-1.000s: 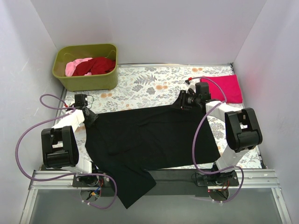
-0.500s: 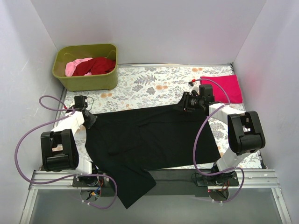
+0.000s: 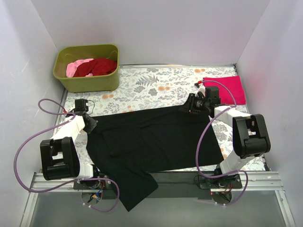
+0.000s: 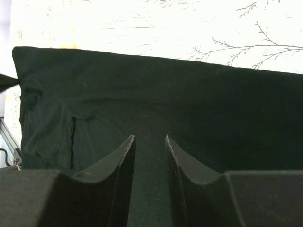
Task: Fold and stack the t-shirts
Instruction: Fold the tshirt
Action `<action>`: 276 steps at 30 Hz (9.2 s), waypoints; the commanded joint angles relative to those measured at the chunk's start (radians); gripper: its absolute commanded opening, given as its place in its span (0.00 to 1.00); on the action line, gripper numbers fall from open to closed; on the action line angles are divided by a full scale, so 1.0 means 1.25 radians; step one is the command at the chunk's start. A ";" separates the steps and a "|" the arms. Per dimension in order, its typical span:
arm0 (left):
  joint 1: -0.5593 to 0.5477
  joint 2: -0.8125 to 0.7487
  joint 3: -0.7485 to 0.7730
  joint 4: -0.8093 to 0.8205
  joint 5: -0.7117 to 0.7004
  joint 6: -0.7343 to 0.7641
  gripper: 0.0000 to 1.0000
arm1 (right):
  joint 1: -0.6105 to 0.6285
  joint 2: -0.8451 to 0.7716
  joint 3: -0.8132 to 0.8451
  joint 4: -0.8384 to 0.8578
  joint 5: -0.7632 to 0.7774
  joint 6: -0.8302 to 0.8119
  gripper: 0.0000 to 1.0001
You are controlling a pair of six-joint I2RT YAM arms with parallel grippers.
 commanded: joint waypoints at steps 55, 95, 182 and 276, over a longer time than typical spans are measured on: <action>-0.008 0.206 0.240 0.097 0.031 0.025 0.63 | -0.041 0.002 0.090 -0.218 0.242 -0.205 0.35; -0.087 -0.103 -0.067 0.147 0.040 0.105 0.80 | 0.555 0.351 0.497 -0.289 0.444 -0.675 0.23; -0.087 -0.190 0.004 -0.351 -0.067 -0.158 0.70 | -0.009 -0.348 -0.065 -0.429 0.341 -0.100 0.64; -0.151 -0.304 -0.164 -0.182 0.061 -0.239 0.00 | -0.242 -0.449 -0.290 -0.588 0.470 0.082 0.29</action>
